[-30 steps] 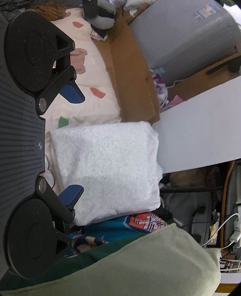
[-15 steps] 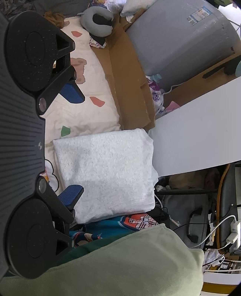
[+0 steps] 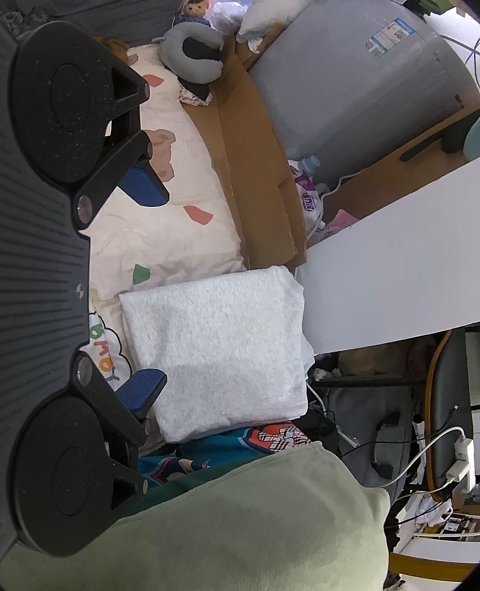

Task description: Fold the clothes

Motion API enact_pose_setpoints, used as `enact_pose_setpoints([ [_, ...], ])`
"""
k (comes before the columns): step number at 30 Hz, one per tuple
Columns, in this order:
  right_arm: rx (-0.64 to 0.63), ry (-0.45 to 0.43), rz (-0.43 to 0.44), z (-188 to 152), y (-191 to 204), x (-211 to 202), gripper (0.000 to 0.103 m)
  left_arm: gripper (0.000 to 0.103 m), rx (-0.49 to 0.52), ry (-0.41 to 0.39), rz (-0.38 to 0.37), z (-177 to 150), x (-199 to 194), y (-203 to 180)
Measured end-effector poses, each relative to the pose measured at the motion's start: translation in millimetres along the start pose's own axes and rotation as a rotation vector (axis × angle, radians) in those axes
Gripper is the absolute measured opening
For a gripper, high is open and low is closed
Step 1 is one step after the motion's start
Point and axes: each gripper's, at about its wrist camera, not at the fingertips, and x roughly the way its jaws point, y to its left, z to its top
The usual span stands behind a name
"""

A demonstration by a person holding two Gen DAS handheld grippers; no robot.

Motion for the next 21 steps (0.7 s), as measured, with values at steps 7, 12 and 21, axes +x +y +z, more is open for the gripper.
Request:
enact_pose_setpoints([
  [7,-0.008,-0.009,0.004,1,9,-14,0.098,0.102,-0.013,-0.016,0.026,2,-34,24],
  [12,-0.046,0.002,0.023,-9,21,-20,0.098,0.102,-0.029,-0.009,0.043,-13,-45,43],
  [21,-0.137,0.026,0.061,-35,48,-28,0.098,0.102,-0.099,-0.025,0.080,-67,-58,74],
])
